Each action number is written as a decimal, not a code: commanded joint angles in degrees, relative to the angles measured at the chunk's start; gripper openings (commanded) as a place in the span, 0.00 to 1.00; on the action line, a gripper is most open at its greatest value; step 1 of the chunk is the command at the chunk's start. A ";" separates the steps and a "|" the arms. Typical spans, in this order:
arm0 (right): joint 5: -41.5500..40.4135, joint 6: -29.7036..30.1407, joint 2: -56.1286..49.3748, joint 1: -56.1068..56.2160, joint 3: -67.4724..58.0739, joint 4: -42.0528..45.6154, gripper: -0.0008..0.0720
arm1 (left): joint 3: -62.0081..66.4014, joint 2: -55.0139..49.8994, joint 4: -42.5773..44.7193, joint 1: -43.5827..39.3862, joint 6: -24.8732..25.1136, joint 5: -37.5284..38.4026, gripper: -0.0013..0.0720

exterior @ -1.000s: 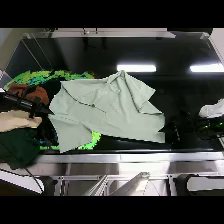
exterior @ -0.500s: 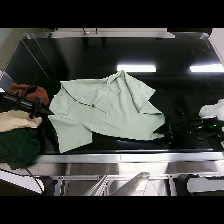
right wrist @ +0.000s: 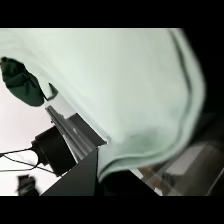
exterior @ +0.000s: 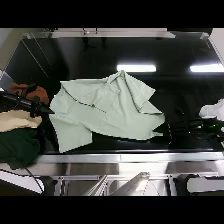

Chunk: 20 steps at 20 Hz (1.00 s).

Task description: Fold the shirts.

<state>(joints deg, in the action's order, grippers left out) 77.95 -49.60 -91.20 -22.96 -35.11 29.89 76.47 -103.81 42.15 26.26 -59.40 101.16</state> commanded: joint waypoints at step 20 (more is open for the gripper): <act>-13.75 -4.24 44.74 -1.81 -43.87 -14.62 0.03 | 6.49 55.91 -36.39 7.02 -1.09 -22.93 0.06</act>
<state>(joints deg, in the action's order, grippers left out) 58.37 -55.57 -36.64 -27.68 -79.48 19.07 85.58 -42.83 -4.34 42.72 -61.49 81.84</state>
